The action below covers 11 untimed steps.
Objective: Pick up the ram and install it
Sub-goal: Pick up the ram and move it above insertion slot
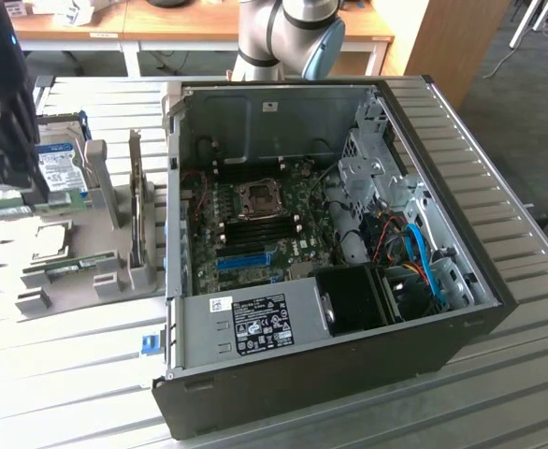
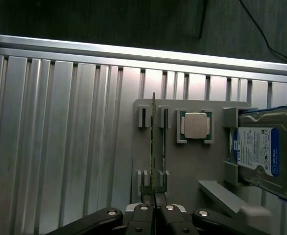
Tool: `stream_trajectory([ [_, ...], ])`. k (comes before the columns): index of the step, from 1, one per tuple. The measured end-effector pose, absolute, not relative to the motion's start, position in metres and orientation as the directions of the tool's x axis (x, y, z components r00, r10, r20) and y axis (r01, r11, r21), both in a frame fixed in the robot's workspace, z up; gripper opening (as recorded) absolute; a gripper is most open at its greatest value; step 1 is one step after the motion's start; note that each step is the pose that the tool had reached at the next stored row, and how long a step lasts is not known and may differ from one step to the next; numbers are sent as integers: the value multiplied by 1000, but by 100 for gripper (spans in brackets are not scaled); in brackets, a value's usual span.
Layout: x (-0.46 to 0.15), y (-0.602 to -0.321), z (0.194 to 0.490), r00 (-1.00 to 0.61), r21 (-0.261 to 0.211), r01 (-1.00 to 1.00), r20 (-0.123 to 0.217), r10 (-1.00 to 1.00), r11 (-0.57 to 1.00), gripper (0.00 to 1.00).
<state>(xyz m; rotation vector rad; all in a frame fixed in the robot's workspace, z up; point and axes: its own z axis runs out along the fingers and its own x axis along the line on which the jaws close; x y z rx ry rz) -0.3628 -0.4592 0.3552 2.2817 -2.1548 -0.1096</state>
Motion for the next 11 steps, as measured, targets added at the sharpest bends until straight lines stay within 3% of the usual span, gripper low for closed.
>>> stream_trajectory([
  [11,-363,-459,388,56,49,-997,-50,-997,-58,12],
])
